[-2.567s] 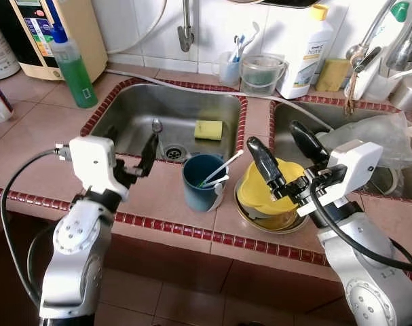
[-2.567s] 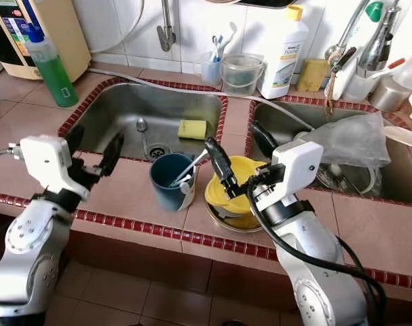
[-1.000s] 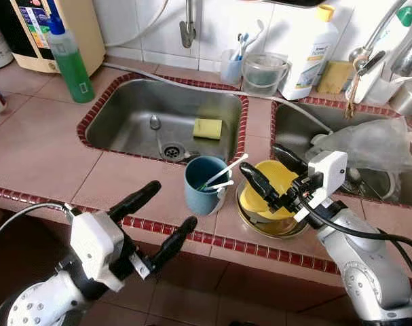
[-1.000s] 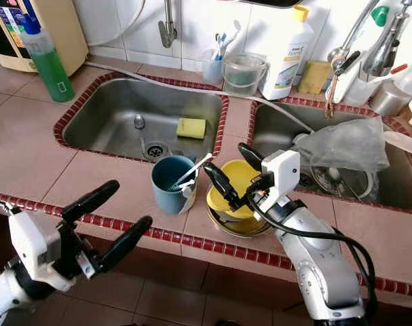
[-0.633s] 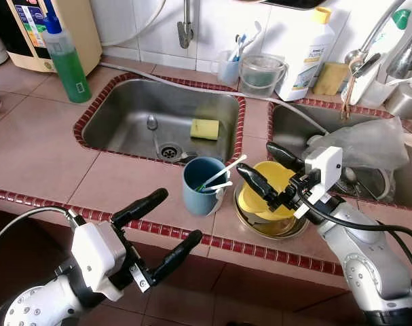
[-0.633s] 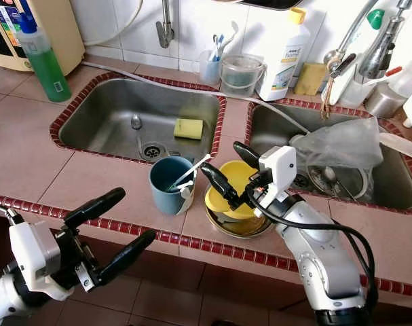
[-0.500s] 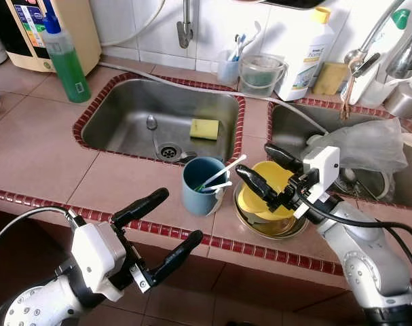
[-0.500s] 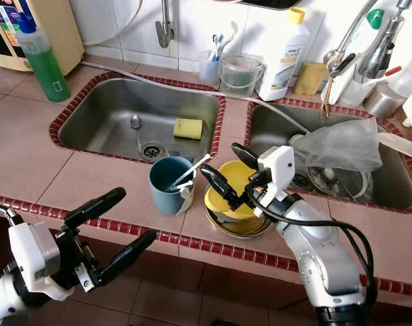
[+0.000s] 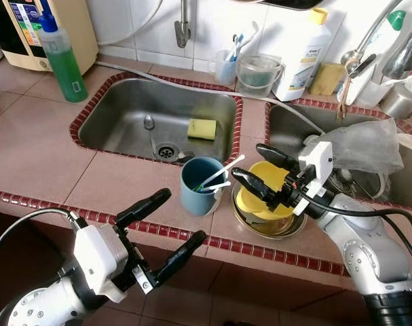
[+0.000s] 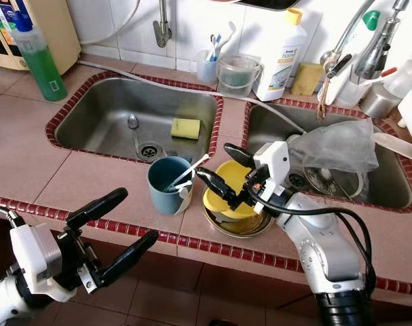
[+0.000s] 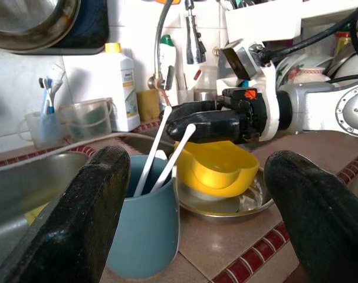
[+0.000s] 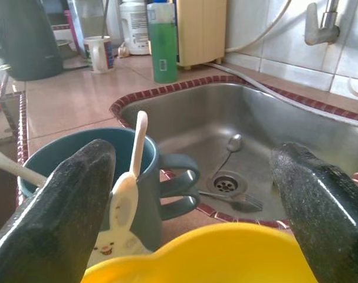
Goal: Kitchen organization
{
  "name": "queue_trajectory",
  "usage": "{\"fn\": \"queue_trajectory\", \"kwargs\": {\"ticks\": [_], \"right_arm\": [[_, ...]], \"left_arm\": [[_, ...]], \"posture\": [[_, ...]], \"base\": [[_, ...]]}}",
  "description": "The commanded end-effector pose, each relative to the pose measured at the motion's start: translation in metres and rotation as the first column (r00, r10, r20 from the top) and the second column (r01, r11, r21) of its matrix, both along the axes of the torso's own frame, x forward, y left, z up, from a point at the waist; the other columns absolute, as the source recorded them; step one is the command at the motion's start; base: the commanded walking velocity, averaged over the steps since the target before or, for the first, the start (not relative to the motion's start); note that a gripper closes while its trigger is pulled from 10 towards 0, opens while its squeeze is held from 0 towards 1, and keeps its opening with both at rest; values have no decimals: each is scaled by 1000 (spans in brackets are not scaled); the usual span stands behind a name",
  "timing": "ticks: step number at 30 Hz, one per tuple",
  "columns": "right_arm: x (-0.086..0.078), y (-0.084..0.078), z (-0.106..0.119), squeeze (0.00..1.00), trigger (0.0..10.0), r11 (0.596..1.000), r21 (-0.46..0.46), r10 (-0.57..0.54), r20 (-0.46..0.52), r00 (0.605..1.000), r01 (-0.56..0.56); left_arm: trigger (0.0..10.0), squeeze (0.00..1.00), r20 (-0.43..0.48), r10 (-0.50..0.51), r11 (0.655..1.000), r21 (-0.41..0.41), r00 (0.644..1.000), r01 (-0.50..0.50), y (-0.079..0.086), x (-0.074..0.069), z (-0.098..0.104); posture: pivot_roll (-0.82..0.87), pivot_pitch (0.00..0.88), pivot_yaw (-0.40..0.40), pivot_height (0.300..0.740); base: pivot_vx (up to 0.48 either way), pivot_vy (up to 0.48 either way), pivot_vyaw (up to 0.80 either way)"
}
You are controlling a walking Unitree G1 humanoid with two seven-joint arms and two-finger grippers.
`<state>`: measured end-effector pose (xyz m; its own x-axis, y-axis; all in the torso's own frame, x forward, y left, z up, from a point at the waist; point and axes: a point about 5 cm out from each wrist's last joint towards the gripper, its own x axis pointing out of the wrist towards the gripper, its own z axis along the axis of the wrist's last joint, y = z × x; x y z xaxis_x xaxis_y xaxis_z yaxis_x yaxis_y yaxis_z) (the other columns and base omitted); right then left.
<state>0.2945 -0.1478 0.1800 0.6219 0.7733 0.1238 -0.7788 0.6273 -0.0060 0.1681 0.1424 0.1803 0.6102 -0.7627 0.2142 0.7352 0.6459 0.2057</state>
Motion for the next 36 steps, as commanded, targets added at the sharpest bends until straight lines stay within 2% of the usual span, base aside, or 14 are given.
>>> {"fn": "queue_trajectory", "kwargs": {"ticks": [1, 14, 15, 16, 17, 18, 19, 20, 21, 25, 36], "right_arm": [[2, -1, 2, 0, 10000, 1000, -10, 5, 10, 1000, -5], [22, 5, 15, 0, 10000, 999, 2, 39, 47, 998, -39], [23, 5, 16, 0, 8588, 999, 5, 42, 46, 998, -42], [23, 6, 16, 0, 8157, 999, 8, 46, 46, 998, -47], [24, 7, 15, 0, 4039, 999, 10, 50, 45, 998, -50], [24, 7, 15, 0, 4039, 999, 10, 50, 45, 998, -50], [24, 7, 14, 0, 2980, 999, 12, 50, 42, 998, -51], [24, 7, 14, 0, 2980, 999, 12, 50, 42, 998, -51], [24, 8, 13, 0, 0, 998, 15, 55, 36, 998, -55], [23, 13, 10, 0, 0, 992, 70, 102, -25, 994, -100], [17, 23, 8, 0, 0, 975, 138, 187, -79, 979, -175]], "left_arm": [[10000, 0, 15, -10, 1000, 6, 1000, 10, -3, -3, 3], [10000, 0, 21, 5, 1000, -7, 1000, -5, -5, -1, 5], [10000, 0, 21, 6, 1000, -8, 1000, -6, -5, -1, 6], [10000, 0, 22, 7, 1000, -8, 1000, -7, -5, -1, 6], [10000, 0, 21, 9, 1000, -10, 1000, -8, -5, 0, 6], [10000, 0, 21, 9, 1000, -10, 1000, -8, -5, 0, 6], [10000, 0, 20, 10, 1000, -11, 1000, -10, -5, 0, 6], [10000, 0, 20, 10, 1000, -11, 1000, -10, -5, 0, 6], [10000, 0, 20, 13, 1000, -13, 1000, -12, -5, 0, 7], [10000, 0, 21, 23, 999, -24, 1000, -22, -5, 1, 9], [10000, 0, 19, 33, 999, -39, 999, -33, -5, 2, 12]], "posture": [[14, 141, -77, 740], [23, 152, -79, 740], [23, 152, -79, 740], [24, 153, -79, 740], [24, 153, -79, 740], [24, 153, -79, 740], [26, 156, -81, 740], [26, 156, -81, 740], [26, 160, -80, 740], [30, 169, -78, 740], [34, 175, -77, 740]], "base": [[0, 0, 0], [0, 0, 0], [0, 0, 0], [0, 0, 0], [0, 0, 0], [0, 0, 0], [0, 0, 0], [0, 0, 0], [0, 0, 0], [0, 0, 0], [0, 0, 0]]}}
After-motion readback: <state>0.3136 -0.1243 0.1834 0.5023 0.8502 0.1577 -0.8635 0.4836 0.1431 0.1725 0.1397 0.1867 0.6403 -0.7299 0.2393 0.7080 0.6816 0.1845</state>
